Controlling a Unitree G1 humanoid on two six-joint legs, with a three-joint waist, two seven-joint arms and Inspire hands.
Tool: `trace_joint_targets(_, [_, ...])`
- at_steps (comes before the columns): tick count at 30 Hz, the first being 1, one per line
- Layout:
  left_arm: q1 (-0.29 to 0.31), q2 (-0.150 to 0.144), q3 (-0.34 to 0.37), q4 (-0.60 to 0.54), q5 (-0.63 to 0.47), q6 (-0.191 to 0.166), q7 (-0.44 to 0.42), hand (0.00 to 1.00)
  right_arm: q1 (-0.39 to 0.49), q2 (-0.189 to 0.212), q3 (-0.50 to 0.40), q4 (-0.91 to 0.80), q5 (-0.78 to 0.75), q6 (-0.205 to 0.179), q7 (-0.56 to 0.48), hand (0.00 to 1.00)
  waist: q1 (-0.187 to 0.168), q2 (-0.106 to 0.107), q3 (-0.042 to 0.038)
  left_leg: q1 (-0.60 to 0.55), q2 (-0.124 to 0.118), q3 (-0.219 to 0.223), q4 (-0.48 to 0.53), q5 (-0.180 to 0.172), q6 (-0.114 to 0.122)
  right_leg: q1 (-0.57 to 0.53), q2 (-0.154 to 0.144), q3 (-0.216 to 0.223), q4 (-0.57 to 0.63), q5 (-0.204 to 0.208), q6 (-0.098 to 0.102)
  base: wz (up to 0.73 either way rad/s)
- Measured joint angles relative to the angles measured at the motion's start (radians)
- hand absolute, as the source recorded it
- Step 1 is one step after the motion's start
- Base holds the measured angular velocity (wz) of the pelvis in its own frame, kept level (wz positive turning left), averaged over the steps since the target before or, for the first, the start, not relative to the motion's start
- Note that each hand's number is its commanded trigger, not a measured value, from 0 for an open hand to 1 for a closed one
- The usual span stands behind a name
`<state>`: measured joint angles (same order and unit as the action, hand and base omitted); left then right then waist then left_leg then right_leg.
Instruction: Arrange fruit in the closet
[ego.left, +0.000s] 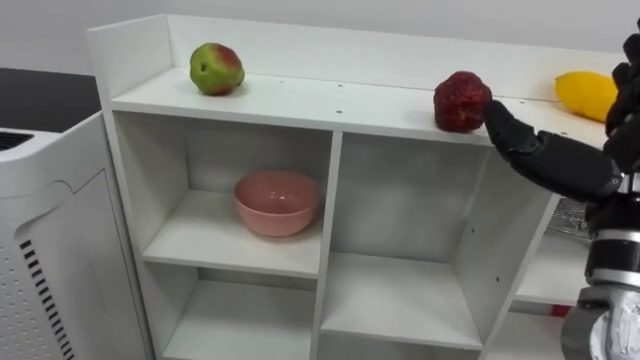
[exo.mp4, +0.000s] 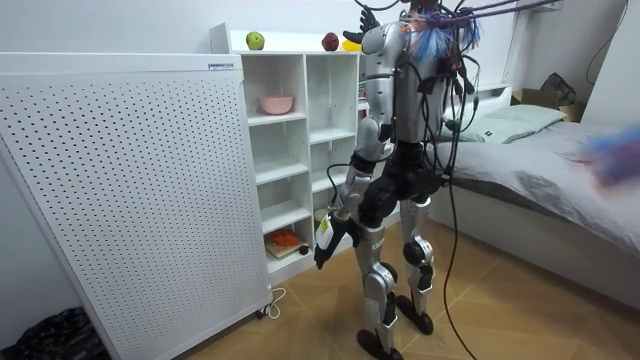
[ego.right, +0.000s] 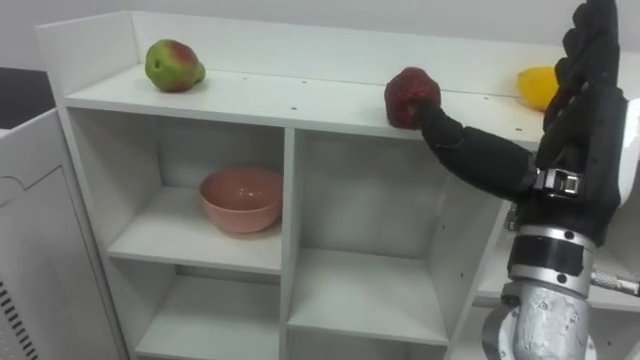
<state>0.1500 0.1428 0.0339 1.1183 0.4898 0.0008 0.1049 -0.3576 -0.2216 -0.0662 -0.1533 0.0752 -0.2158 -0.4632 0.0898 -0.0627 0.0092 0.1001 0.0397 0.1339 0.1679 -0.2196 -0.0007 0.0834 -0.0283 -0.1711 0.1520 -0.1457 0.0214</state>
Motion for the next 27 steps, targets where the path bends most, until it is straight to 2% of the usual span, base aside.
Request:
trace_joint_targets(5, [0.002, 0.005, -0.003, 0.0, 0.0, 0.001, 0.001, 0.0, -0.039, -0.014, 0.004, 0.084, 0.007, 0.004, 0.011, 0.0, 0.003, -0.007, 0.0021, -0.001, -0.002, -0.004, 0.001, 0.0, 0.0, 0.002, -0.002, -0.005, 0.0, 0.0, 0.0, 0.02])
trace_joint_targets(7, [0.004, 0.004, -0.001, 0.0, 0.003, 0.005, 0.001, 0.0, -0.06, -0.018, 0.004, 0.11, 0.009, 0.026, 0.033, 0.0, 0.004, -0.008, 0.0026, -0.002, -0.002, -0.006, 0.002, 0.0, 0.0, 0.002, -0.003, -0.011, 0.0, 0.0, 0.0, 0.02])
trace_joint_targets(14, [0.003, 0.004, 0.0, 0.0, 0.003, 0.025, -0.003, 0.0, -0.106, -0.019, 0.004, 0.181, 0.032, 0.044, 0.089, 0.0, 0.005, -0.01, 0.0012, -0.003, -0.001, -0.01, 0.004, 0.0, 0.0, 0.003, -0.004, -0.024, 0.001, 0.0, 0.0, 0.01])
trace_joint_targets(17, [0.001, 0.005, -0.002, 0.0, 0.003, 0.036, -0.004, 0.0, -0.125, -0.021, 0.004, 0.221, 0.043, 0.067, 0.106, 0.0, 0.002, -0.014, -0.0006, -0.003, -0.002, -0.015, 0.007, 0.0, 0.0, 0.003, -0.004, -0.025, 0.001, 0.0, 0.0, 0.05])
trace_joint_targets(19, [-0.001, 0.005, -0.005, 0.0, 0.004, 0.044, -0.005, 0.0, -0.126, -0.028, 0.005, 0.226, 0.041, 0.087, 0.117, 0.0, 0.002, -0.015, -0.0004, -0.007, -0.001, -0.019, 0.01, 0.0, 0.0, 0.002, -0.004, -0.027, 0.002, 0.0, 0.0, 0.04])
trace_joint_targets(24, [-0.002, 0.005, -0.008, 0.0, 0.004, 0.049, -0.005, 0.0, -0.132, -0.062, 0.006, 0.227, 0.039, 0.107, 0.138, 0.0, 0.003, -0.016, -0.0007, -0.017, -0.001, -0.022, 0.016, 0.0, 0.0, -0.004, -0.004, -0.027, 0.001, 0.0, 0.0, 0.01])
trace_joint_targets(27, [-0.003, 0.005, -0.014, 0.0, 0.004, 0.061, -0.005, 0.0, -0.134, -0.064, 0.008, 0.227, 0.039, 0.108, 0.141, 0.0, 0.006, -0.018, -0.0002, -0.018, -0.001, -0.022, 0.02, 0.0, 0.0, -0.004, -0.004, -0.027, 0.001, 0.0, 0.0, 0.0])
